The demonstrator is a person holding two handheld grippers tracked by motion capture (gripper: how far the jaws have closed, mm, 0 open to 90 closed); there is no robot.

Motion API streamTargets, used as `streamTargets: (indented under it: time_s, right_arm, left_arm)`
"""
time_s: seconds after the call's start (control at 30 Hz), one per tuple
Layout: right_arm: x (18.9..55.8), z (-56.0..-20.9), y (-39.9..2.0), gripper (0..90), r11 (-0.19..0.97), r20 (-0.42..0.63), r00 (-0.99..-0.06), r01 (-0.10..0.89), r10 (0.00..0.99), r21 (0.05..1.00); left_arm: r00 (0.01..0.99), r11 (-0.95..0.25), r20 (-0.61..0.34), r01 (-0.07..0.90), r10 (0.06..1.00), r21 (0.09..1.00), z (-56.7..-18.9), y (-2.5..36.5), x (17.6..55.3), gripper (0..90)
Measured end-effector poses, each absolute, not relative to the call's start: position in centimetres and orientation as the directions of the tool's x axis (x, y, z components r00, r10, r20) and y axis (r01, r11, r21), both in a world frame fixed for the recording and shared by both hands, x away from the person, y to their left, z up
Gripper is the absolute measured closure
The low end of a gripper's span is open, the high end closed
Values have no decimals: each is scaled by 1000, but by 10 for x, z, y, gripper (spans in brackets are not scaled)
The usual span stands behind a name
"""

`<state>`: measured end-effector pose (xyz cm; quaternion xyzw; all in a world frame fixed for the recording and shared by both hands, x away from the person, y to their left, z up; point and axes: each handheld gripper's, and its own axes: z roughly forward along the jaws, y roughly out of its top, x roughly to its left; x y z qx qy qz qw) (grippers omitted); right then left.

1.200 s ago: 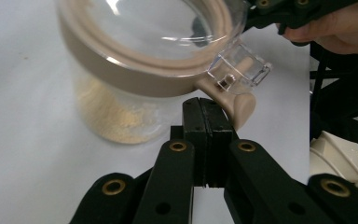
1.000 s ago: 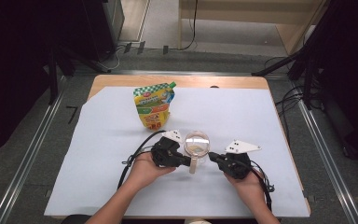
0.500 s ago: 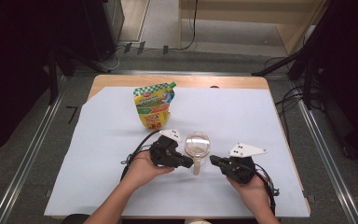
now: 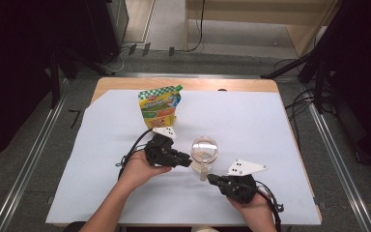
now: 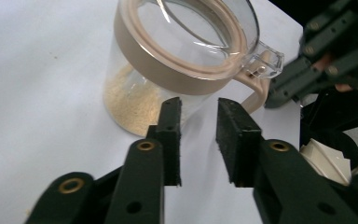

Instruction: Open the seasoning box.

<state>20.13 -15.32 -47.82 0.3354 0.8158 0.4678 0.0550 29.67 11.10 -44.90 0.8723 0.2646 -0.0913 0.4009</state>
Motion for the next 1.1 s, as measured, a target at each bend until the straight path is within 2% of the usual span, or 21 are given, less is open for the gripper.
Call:
streamTargets:
  time_s: [0.13, 0.33, 0.73, 1.1]
  right_arm:
    - [195, -483, -139, 900, 356, 211, -785, 480, 582, 802]
    - [197, -488, -127, 900, 369, 205, -791, 475, 577, 799]
    - [202, -494, -117, 900, 366, 177, -761, 485, 624, 795]
    - [203, -495, -119, 900, 377, 175, -766, 485, 618, 789]
  left_arm:
    - [842, -523, -370, 535, 392, 664, -449, 113, 299, 613]
    - [855, -545, -334, 512, 396, 664, -451, 110, 298, 545]
    - [853, -528, -338, 513, 397, 677, -452, 111, 300, 526]
    - [847, -522, -355, 525, 395, 672, -453, 112, 301, 477]
